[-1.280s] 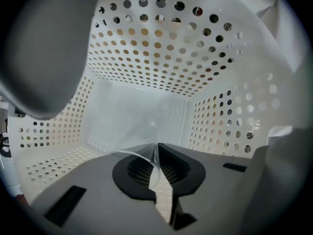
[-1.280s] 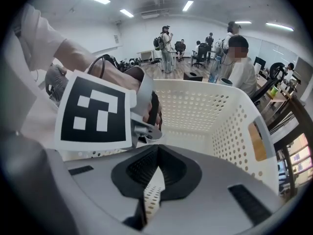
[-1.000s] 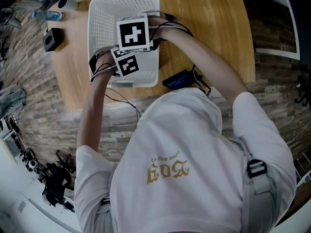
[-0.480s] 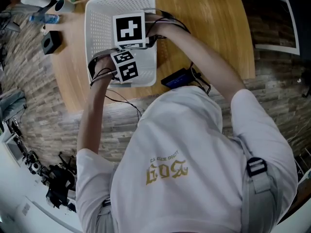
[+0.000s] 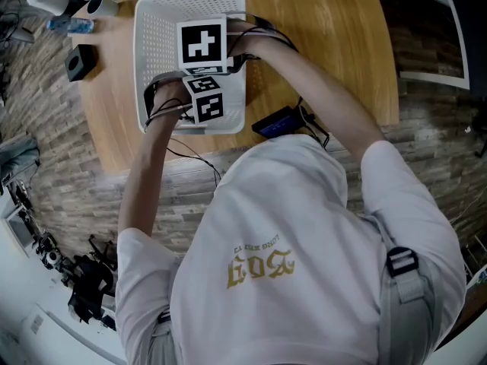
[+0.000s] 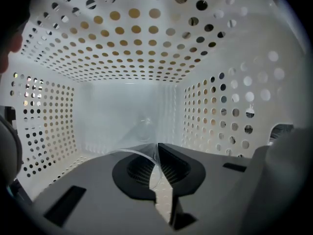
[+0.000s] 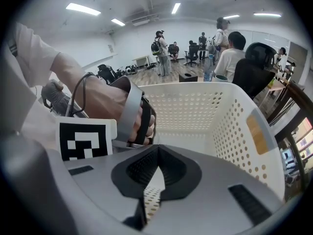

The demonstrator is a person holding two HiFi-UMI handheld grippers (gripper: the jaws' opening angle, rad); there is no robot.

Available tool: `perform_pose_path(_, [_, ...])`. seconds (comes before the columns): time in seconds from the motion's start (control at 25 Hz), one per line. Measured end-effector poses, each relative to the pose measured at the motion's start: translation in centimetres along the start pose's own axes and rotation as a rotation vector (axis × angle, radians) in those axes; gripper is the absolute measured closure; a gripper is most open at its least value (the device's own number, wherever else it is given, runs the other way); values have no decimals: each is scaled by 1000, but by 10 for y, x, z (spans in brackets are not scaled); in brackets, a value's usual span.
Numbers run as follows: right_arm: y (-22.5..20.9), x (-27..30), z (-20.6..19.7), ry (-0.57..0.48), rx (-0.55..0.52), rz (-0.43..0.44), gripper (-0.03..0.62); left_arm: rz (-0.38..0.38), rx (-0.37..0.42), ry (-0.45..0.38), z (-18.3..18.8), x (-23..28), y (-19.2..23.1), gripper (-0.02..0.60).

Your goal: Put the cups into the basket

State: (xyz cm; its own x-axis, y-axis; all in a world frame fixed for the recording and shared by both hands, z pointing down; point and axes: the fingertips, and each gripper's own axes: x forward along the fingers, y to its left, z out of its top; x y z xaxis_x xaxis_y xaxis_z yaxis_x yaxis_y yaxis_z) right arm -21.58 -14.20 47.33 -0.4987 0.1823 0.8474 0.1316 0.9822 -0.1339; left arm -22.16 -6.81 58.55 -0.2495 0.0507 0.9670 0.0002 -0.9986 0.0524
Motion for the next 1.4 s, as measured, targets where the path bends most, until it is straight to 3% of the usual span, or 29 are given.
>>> perform_pose_path(0.36, [0, 0, -1, 3, 11, 7, 585, 20, 40, 9, -1, 0, -2, 557])
perform_pose_path(0.84, [-1, 1, 0, 0, 14, 4, 585, 39, -13, -29, -3, -1, 1, 555])
perform_pose_path(1.4, [-1, 1, 0, 9, 18, 8, 585, 11, -18, -69, 0, -7, 0, 551])
